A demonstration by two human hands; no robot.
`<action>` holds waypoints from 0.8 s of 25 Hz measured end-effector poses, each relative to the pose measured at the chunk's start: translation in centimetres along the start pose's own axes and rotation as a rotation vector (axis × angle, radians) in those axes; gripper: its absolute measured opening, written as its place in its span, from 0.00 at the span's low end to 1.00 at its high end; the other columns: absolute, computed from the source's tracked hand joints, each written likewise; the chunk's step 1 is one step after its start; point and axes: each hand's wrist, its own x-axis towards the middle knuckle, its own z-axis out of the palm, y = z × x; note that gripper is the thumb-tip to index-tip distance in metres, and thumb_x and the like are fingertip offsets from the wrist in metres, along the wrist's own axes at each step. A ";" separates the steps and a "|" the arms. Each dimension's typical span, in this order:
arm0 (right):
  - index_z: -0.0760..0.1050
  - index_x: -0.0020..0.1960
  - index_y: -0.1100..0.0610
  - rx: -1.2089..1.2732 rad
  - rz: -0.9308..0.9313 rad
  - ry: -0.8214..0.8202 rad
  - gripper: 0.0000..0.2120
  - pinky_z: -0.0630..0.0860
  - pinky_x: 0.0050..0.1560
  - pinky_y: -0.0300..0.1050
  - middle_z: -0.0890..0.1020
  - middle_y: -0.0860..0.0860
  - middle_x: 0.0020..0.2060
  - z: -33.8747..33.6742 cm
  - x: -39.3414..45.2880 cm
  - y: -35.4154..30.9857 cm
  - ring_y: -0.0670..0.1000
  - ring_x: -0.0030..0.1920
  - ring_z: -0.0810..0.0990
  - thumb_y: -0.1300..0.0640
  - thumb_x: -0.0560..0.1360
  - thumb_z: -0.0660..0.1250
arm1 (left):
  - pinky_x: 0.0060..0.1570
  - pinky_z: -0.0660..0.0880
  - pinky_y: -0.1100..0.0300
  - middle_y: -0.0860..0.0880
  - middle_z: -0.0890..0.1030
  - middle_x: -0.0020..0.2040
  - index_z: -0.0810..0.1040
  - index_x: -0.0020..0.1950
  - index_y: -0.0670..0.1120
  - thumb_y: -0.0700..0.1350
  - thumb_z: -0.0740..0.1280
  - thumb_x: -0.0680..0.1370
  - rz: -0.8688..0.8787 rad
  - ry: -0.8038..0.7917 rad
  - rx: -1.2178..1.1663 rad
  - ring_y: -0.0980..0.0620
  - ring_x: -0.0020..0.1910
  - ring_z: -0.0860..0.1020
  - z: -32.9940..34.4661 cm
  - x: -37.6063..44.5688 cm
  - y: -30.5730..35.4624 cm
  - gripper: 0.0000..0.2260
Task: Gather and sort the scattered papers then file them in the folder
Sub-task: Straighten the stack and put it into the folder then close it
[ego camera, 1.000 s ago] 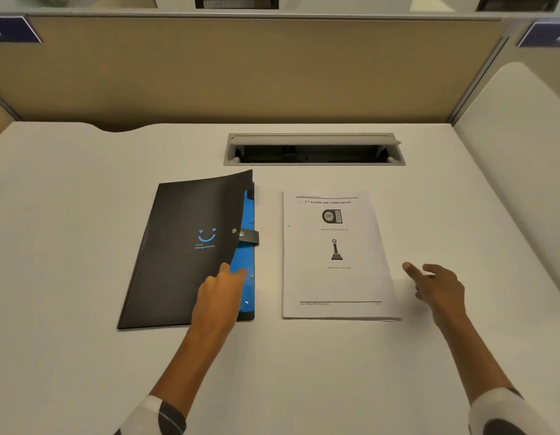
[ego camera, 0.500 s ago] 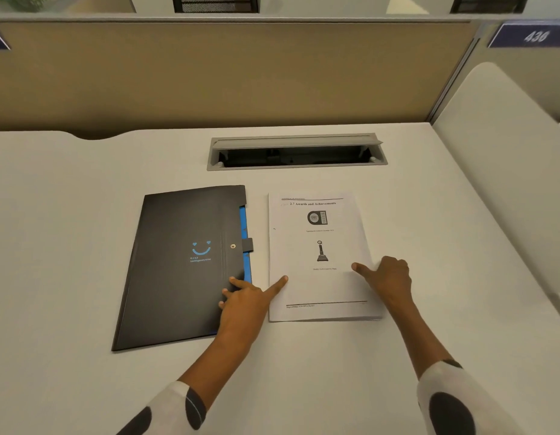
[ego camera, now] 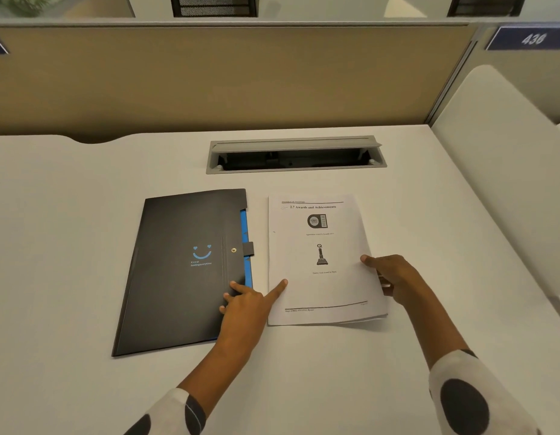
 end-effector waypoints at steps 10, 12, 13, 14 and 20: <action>0.77 0.54 0.71 0.118 -0.241 -0.025 0.10 0.79 0.38 0.45 0.81 0.58 0.40 -2.2 -0.7 1.3 0.53 0.33 0.81 0.68 0.75 0.64 | 0.51 0.74 0.58 0.45 0.76 0.59 0.63 0.70 0.46 0.39 0.62 0.77 -0.212 0.107 -0.228 0.47 0.54 0.78 -4.6 -3.0 -4.9 0.22; 0.76 0.56 0.68 0.239 -0.311 0.013 0.11 0.80 0.31 0.37 0.82 0.56 0.40 -2.5 -1.0 0.7 0.47 0.28 0.82 0.68 0.75 0.64 | 0.52 0.74 0.57 0.45 0.79 0.58 0.65 0.70 0.46 0.40 0.59 0.79 -0.299 0.198 -0.354 0.48 0.53 0.78 -6.0 -4.4 -6.2 0.19; 0.76 0.58 0.66 0.297 -0.347 0.042 0.12 0.80 0.30 0.35 0.83 0.55 0.39 -2.4 -1.0 0.2 0.45 0.28 0.82 0.68 0.75 0.64 | 0.50 0.75 0.56 0.43 0.81 0.56 0.67 0.69 0.45 0.40 0.58 0.79 -0.335 0.261 -0.457 0.47 0.49 0.79 -6.6 -5.2 -6.6 0.18; 0.75 0.59 0.65 0.347 -0.381 0.071 0.13 0.79 0.31 0.35 0.84 0.54 0.38 -2.2 -1.0 -0.3 0.45 0.29 0.82 0.68 0.75 0.63 | 0.46 0.75 0.56 0.41 0.82 0.51 0.70 0.68 0.43 0.38 0.59 0.79 -0.360 0.340 -0.561 0.46 0.43 0.78 -7.1 -6.0 -6.9 0.17; 0.79 0.58 0.64 0.311 -0.510 0.264 0.12 0.76 0.49 0.51 0.82 0.56 0.46 1.3 0.3 -3.9 0.53 0.46 0.77 0.64 0.75 0.65 | 0.30 0.66 0.57 0.45 0.70 0.27 0.77 0.59 0.38 0.32 0.62 0.75 -0.351 0.548 -0.807 0.50 0.26 0.65 -8.8 -8.8 -7.4 0.14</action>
